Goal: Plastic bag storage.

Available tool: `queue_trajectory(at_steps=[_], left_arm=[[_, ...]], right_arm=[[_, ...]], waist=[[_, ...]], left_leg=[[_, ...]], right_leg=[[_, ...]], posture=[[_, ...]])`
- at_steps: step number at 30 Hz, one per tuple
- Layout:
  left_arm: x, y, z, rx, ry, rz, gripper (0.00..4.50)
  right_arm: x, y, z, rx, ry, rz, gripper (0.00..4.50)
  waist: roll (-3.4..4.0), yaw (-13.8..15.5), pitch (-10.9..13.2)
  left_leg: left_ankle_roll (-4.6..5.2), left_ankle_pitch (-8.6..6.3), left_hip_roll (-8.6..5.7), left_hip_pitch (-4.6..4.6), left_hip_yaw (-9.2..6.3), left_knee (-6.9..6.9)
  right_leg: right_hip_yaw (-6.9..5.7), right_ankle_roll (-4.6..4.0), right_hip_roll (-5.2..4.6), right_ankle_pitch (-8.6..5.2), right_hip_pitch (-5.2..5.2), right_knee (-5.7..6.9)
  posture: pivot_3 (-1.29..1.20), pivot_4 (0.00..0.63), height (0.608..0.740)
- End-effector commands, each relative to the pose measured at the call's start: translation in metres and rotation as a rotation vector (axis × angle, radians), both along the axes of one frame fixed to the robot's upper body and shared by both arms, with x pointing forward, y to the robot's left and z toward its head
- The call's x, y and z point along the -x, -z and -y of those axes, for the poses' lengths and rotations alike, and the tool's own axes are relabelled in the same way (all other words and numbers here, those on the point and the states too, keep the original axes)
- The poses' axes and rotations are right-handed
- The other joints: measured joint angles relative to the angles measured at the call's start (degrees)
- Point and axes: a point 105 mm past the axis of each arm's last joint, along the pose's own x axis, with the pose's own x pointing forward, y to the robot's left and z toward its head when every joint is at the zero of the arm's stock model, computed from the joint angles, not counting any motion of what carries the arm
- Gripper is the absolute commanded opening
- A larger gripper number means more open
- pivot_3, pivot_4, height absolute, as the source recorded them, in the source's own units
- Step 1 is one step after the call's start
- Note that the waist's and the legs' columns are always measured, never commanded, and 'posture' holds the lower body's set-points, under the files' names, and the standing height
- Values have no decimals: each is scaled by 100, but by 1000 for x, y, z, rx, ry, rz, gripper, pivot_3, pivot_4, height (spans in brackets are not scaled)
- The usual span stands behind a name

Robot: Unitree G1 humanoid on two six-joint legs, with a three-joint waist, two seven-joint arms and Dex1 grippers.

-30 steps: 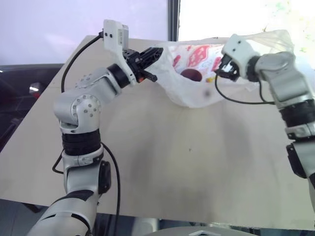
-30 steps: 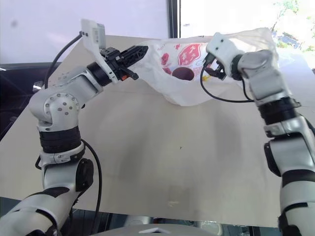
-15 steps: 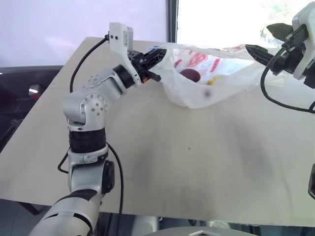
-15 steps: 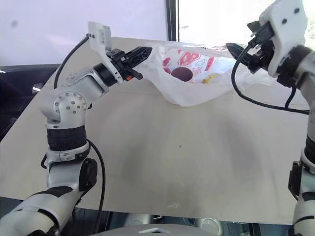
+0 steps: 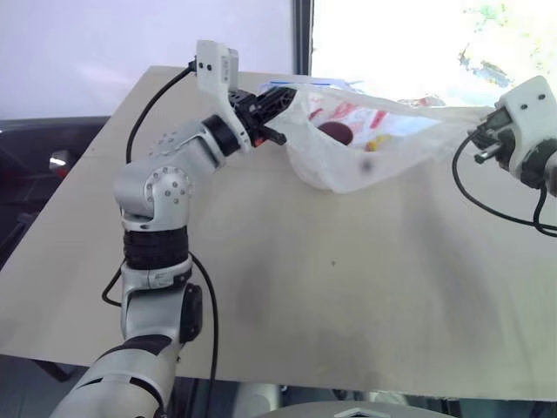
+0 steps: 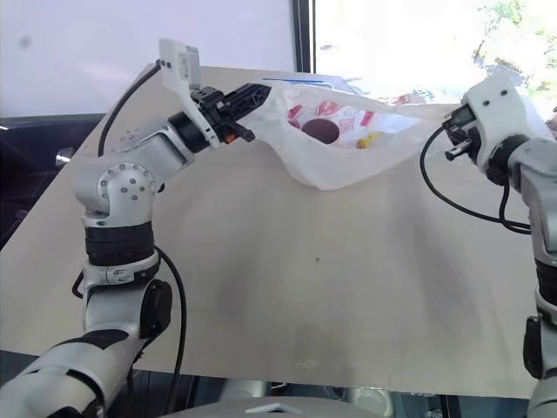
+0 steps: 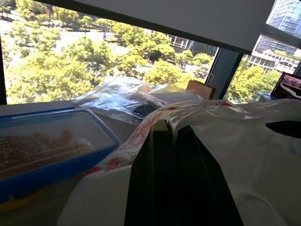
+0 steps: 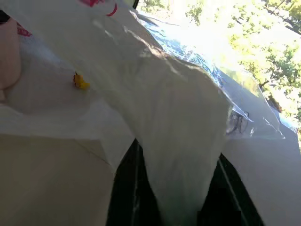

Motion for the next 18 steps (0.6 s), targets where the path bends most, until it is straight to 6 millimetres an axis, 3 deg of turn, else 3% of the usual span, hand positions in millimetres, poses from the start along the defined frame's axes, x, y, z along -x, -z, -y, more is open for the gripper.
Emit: queue_trajectory(at_steps=[1,5,9,13,18], left_arm=[[18,-42,-5,90,60,135,0],[21,-84,-16,255,108,173,0],[2,-94,-21,243,40,178,0],[-12,-100,-17,211,10,207,0],[-9,-103,-9,200,63,218,0]], right_arm=[[16,-57,-12,-225,-143,137,19],[31,-118,-16,-480,-310,257,19],[33,-161,0,-666,-336,365,19],[33,-164,8,-697,-321,376,19],[48,-161,15,-729,-316,360,19]], waist=[[2,-8,1],[2,31,5],[5,52,2],[4,57,2],[7,33,5]], left_leg=[[0,0,1,-1,1,1],[0,0,3,-6,-7,1],[2,-1,-10,-4,-8,-2],[3,-1,-16,-7,-7,-7],[2,-1,-10,-13,-8,-18]], right_leg=[[1,0,2,0,-1,0],[-6,-1,8,0,-4,0],[-8,-1,4,0,3,-4],[-6,0,1,1,1,-5],[-6,0,-5,0,-8,-4]], posture=[[0,150,740],[0,150,740],[0,150,740],[0,150,740],[0,150,740]])
